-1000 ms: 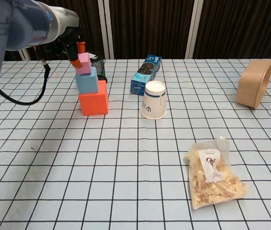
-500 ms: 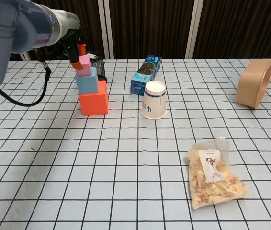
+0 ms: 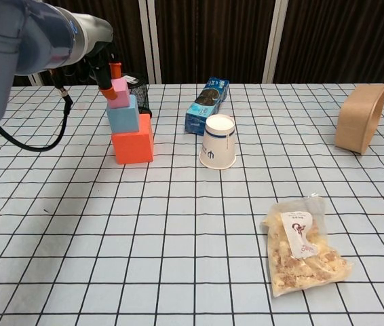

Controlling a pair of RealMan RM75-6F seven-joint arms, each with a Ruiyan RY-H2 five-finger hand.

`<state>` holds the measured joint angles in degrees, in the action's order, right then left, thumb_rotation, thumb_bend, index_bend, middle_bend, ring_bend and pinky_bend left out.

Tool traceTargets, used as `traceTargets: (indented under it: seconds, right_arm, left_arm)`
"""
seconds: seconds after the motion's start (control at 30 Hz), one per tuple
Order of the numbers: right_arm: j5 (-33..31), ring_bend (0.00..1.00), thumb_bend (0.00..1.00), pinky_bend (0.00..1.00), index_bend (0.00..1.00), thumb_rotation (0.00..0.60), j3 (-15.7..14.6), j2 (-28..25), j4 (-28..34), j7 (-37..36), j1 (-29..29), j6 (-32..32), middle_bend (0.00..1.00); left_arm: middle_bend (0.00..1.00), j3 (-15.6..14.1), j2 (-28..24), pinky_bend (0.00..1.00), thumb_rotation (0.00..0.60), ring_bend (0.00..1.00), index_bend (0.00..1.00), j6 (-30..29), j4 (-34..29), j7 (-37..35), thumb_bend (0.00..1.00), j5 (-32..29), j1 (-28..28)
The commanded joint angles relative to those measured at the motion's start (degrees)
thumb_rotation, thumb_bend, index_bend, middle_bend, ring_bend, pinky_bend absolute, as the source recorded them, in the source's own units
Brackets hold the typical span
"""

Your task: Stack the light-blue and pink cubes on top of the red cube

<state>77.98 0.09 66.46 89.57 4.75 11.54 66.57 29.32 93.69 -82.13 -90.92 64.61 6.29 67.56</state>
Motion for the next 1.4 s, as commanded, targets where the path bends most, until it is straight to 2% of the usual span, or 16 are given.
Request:
traceTargets:
  seconds: [0.03,0.13,0.47,0.8,1.17,1.3,1.4]
  right_arm:
    - [0.22,0.20,0.14,0.38,0.14,0.600,0.29,-0.50,1.14,1.32,0.47,0.06,0.10]
    - [0.72,0.20,0.14,0.38,0.14,0.600,-0.21,-0.02,-0.80,-0.29,0.07,0.12,0.10]
    - [-0.20,0.20,0.14,0.38,0.14,0.600,-0.10,0.01,-0.15,0.14,0.17,-0.48,0.10]
    - [-0.07,0.20,0.14,0.38,0.14,0.600,-0.20,-0.15,0.45,0.17,0.28,-0.65,0.10]
    - [-0.53,0.20,0.14,0.38,0.14,0.600,-0.17,0.01,0.54,0.47,0.60,-1.36,0.10]
    - [-0.75,0.20,0.14,0.38,0.14,0.600,-0.05,0.09,0.27,0.28,0.74,-1.59,0.10]
    - [-0.51,0.20,0.14,0.38,0.14,0.600,-0.04,-0.02,0.15,-0.15,0.74,-1.45,0.10]
  left_arm:
    - [0.87,-0.03,-0.06,0.77,0.600,0.71,0.42,-0.05,-0.08,0.12,0.32,-0.08,-0.02]
    - [0.87,-0.17,-0.15,0.77,0.600,0.71,0.40,-0.06,-0.13,0.33,0.30,-0.07,-0.04]
    - [0.87,-0.45,-0.32,0.77,0.600,0.71,0.35,-0.52,-0.62,0.84,0.30,0.32,0.09]
    - [0.87,0.38,-3.67,0.77,0.600,0.71,0.33,-4.01,-5.94,0.76,0.30,1.38,-1.04]
    - [0.87,-1.08,-4.47,0.77,0.600,0.71,0.27,-1.34,-5.77,-1.67,0.30,3.00,-2.59]
    - [0.87,-1.34,-6.07,0.76,0.600,0.71,0.26,0.43,-9.34,-3.72,0.30,4.70,-3.80]
    - [0.86,-2.30,-10.26,0.76,0.600,0.71,0.26,1.18,-16.08,-6.07,0.28,8.49,-6.30]
